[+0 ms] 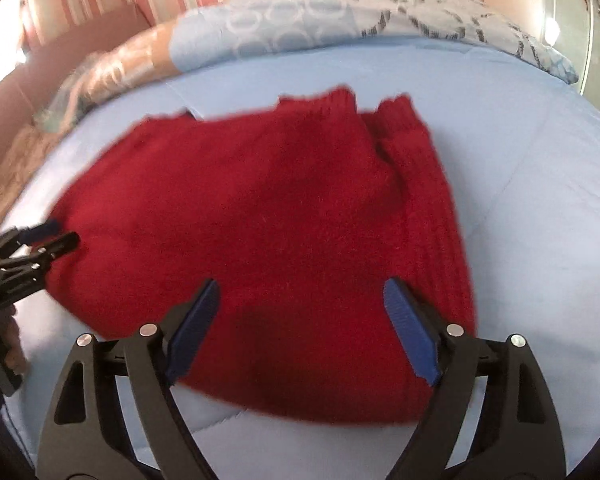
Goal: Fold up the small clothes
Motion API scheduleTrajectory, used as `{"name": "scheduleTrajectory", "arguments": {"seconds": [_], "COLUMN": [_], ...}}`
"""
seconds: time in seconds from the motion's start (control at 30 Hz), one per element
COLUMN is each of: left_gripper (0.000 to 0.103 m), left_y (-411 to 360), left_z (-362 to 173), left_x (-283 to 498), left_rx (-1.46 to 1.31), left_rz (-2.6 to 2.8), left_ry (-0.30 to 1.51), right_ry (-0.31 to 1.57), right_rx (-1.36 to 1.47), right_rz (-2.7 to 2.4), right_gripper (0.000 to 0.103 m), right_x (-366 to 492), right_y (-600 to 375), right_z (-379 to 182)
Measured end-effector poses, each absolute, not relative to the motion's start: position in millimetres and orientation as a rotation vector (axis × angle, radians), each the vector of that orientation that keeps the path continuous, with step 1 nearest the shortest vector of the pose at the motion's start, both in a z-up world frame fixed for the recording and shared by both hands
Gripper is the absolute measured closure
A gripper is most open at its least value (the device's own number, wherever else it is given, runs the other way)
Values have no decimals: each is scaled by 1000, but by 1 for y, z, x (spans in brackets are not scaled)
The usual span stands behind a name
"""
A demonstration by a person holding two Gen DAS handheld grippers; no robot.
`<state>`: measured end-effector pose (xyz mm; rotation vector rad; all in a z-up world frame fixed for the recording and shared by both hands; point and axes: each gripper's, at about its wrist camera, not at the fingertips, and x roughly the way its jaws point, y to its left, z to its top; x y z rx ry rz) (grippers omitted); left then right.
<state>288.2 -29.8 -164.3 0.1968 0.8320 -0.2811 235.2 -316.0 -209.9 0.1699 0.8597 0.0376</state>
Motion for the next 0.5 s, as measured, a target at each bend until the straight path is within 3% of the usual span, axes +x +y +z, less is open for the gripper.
{"name": "scheduleTrajectory", "arguments": {"seconds": [0.13, 0.5], "left_gripper": [25, 25], "left_y": [-26, -95], "left_z": [-145, -166], "left_x": [278, 287], "left_rx": [106, 165], "left_rz": [-286, -261], "left_ry": [839, 921], "right_ry": [751, 809], "right_rx": [295, 739], "right_rz": [8, -102], "right_gripper": [5, 4], "right_x": [201, 163], "right_y": [-338, -377], "right_z": [-183, -218]}}
